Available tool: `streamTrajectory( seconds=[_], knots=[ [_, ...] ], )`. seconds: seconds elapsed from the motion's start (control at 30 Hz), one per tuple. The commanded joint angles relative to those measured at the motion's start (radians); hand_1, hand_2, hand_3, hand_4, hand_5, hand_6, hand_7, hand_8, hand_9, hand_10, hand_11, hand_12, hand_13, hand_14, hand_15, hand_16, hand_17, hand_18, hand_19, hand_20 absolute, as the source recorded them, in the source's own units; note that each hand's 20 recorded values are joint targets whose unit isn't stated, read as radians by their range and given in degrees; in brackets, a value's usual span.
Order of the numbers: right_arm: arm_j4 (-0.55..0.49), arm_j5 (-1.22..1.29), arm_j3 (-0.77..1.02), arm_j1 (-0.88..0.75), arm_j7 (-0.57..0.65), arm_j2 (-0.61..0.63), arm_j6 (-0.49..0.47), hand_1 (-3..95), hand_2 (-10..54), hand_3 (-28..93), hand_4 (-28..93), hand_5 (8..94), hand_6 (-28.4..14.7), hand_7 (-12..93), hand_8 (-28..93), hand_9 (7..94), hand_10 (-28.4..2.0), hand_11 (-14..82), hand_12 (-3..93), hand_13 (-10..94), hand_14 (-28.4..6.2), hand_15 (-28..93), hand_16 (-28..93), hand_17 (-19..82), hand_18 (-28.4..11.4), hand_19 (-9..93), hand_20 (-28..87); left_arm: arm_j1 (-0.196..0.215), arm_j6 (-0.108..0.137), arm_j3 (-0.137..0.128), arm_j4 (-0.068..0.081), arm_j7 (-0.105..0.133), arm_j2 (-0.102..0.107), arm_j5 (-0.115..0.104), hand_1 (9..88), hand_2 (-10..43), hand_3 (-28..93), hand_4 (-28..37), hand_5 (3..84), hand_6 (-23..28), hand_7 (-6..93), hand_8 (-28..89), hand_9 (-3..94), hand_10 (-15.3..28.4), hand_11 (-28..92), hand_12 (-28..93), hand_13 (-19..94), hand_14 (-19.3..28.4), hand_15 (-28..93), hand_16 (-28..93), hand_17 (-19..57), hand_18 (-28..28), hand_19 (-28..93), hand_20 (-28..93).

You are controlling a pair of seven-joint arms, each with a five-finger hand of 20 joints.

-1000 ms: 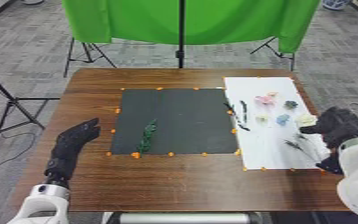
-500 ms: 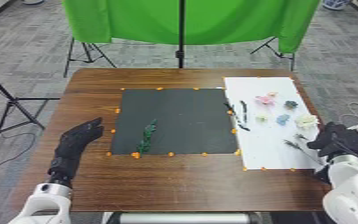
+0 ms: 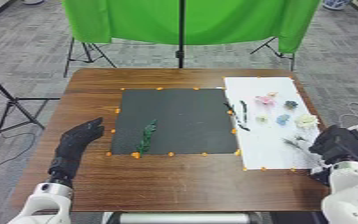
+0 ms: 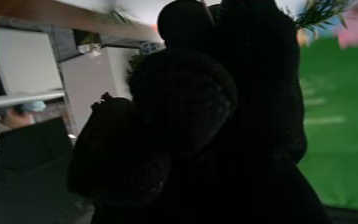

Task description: Arrange flowers

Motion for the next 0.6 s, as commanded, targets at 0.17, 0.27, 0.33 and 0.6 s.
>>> streamTrajectory(
  seconds=[0.17, 0.27, 0.33, 0.6],
  knots=[
    [-0.209, 0.095, -0.115, 0.175, -0.058, -0.015, 0.061, 92.1, -9.5, -28, 43, 85.2, -1.8, 17, 16, 93.7, -10.5, 23.5, 32.5, 94, -1.8, 54, 26, 71, -6.1, 93, 36, 0.022, 0.008, -0.012, -0.012, -0.018, -0.007, -0.003, 26.6, 2.8, 62, -25.5, 46.6, 4.0, 10.3, -5, 43.7, 13.4, 15, 12, 30, 17.1, 22, 2, 0.0, 13.7, 11, 21],
    [-0.179, 0.13, -0.31, 0.357, -0.088, -0.038, 0.051, 92.1, -9.5, -28, 43, 85.4, -2.0, 17, 16, 93.7, -10.5, 23.8, 32.4, 94, -1.7, 54, 26, 71, -5.9, 93, 36, 0.024, 0.008, -0.013, -0.014, -0.022, -0.007, -0.002, 26.5, 2.8, 62, -25.5, 46.6, 4.0, 10.2, -5, 43.7, 13.5, 16, 13, 30, 17.1, 22, 2, 0.0, 13.7, 11, 21],
    [-0.133, 0.133, -0.451, 0.481, -0.111, -0.071, 0.057, 92.2, -9.5, -28, 43, 85.5, -2.1, 17, 16, 93.7, -10.5, 23.9, 32.2, 94, -1.6, 54, 26, 71, -5.7, 93, 36, 0.021, 0.004, -0.012, -0.013, -0.026, -0.008, 0.0, 26.5, 2.8, 62, -25.5, 46.6, 4.0, 10.2, -5, 43.6, 13.5, 16, 12, 30, 17.1, 22, 2, 0.0, 13.7, 11, 21],
    [0.051, 0.149, -0.792, 0.758, -0.134, -0.224, 0.059, 92.2, -9.5, -28, 43, 85.4, -2.2, 17, 16, 93.7, -10.5, 23.9, 32.3, 94, -1.5, 55, 26, 71, -5.4, 93, 36, -0.008, -0.055, -0.004, -0.003, -0.07, 0.0, 0.006, 26.4, 2.8, 62, -25.5, 46.3, 4.2, 10.0, -5, 43.4, 13.5, 15, 12, 30, 17.2, 22, 2, -0.1, 13.7, 11, 21]
  ],
)
